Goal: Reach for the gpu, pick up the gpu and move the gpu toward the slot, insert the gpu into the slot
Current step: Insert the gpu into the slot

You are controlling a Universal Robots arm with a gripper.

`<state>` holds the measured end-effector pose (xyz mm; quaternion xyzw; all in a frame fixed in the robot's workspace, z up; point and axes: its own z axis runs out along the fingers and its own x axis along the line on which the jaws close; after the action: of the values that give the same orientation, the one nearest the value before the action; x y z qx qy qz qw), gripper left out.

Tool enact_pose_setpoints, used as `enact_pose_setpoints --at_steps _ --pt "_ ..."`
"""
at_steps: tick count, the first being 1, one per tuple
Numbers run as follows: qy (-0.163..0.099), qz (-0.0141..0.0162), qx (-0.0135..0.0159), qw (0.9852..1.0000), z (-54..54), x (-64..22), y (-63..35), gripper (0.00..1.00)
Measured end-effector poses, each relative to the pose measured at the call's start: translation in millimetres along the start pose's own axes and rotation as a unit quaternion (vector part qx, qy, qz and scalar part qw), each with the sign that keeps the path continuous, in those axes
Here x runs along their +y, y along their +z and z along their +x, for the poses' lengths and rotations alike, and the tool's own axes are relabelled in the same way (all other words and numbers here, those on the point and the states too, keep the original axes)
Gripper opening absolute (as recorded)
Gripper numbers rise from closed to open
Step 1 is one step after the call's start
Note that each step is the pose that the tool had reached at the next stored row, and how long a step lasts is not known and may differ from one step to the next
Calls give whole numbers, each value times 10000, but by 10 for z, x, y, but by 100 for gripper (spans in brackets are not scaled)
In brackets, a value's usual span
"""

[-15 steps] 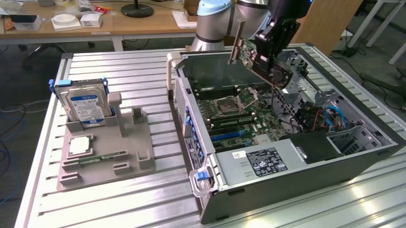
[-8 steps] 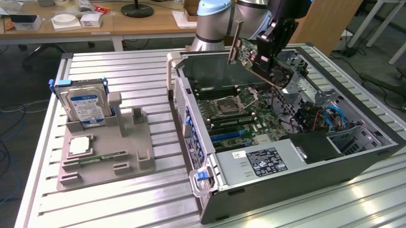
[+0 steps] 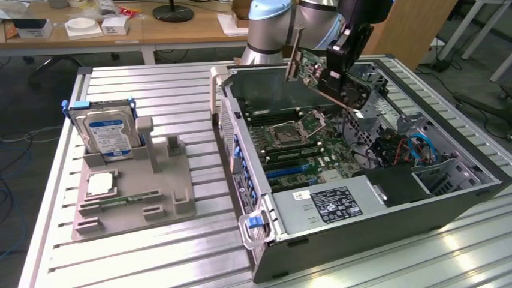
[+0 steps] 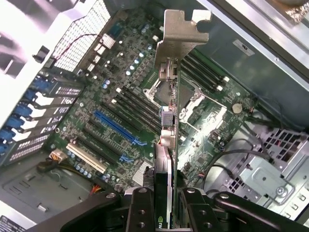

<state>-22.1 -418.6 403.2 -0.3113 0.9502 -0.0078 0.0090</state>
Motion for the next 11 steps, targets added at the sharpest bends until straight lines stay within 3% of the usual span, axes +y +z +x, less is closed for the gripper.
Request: enact_pose_setpoints --at_steps 5,11 --pt "-299 -3 -6 9996 0 0 0 27" --pt "-641 -9 -14 9979 0 0 1 27"
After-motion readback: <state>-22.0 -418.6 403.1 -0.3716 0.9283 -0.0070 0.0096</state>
